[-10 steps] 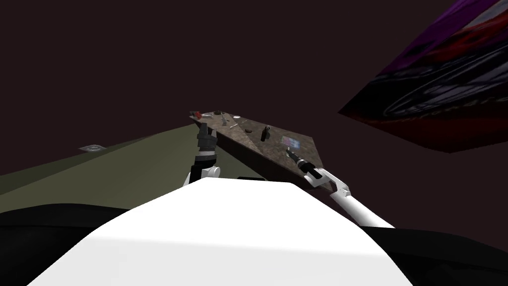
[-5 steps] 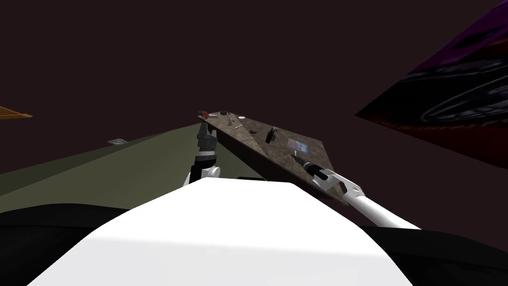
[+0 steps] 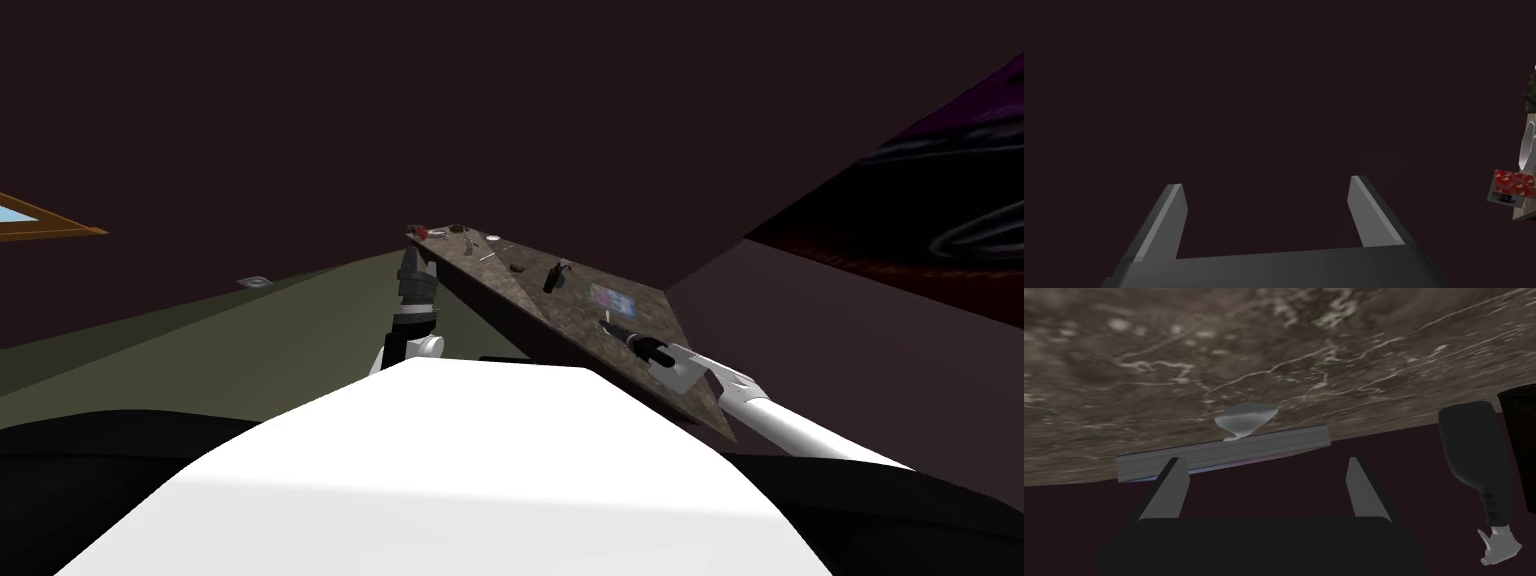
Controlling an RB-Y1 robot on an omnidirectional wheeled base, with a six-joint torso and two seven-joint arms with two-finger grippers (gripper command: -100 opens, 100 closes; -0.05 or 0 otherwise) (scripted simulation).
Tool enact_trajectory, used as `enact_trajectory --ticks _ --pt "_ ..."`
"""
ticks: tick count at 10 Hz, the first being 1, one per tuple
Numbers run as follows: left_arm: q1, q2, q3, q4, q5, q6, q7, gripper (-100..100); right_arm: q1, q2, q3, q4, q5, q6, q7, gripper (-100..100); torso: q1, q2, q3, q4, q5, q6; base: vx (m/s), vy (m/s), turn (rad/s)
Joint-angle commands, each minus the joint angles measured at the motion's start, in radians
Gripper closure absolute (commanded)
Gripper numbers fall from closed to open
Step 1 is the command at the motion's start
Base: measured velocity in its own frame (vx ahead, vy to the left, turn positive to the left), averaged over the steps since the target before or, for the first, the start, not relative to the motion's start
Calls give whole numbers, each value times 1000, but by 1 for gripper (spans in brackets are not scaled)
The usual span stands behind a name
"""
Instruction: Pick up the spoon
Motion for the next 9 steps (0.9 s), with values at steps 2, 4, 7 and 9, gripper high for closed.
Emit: enact_trajectory --ticks 2,4,7,9 --pt "0 0 0 0 0 0 0 0 38 -72 26 26 6 33 -16 -100 1 0 0 0 0 0 104 111 35" --pt "0 0 0 0 0 0 0 0 53 -113 50 45 7 51 -27 -100 0 1 1 0 0 0 70 78 18" --pt "0 0 0 0 0 0 0 0 75 -158 81 65 8 73 -41 -100 -1 0 0 0 0 0 93 78 -3" --pt "0 0 0 0 0 0 0 0 71 -157 77 54 4 77 -40 0 -3 4 2 1 -1 0 20 18 -2"
